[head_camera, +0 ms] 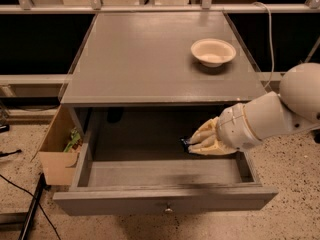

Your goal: Place rxbar blueberry into top drawer

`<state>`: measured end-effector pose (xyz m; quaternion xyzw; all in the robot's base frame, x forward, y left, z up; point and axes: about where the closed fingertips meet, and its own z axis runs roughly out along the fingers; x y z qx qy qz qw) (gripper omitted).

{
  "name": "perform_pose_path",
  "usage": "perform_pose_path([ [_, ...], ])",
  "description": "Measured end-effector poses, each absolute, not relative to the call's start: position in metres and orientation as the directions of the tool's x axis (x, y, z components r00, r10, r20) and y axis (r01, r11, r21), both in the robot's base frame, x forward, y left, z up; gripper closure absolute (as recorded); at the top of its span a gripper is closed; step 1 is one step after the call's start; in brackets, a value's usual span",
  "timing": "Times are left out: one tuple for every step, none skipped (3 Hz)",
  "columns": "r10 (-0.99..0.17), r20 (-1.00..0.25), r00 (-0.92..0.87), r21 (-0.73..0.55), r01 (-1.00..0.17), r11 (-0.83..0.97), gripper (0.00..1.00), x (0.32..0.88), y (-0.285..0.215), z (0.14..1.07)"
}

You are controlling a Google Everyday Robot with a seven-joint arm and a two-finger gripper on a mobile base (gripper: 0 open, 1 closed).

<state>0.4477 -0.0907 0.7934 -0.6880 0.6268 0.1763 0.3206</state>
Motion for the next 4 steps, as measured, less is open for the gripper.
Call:
perform_pose_path([
  [-0.742,-0.640,0.201,-0.248,-0.968,-0.048,1.00,0.450,-0.085,0.781],
  [-0.724,-0.641,0.256,-0.283,-0.955,-0.087,1.00,0.460,-0.073,0.757],
  [-0.697,-0.649,0.305,-0.320,-0.940,-0.114,1.00,0.473,-0.067,0.729],
  [-0.681,-0.633,0.368,-0.369,-0.917,-0.152,1.00,0.488,-0.062,0.696],
])
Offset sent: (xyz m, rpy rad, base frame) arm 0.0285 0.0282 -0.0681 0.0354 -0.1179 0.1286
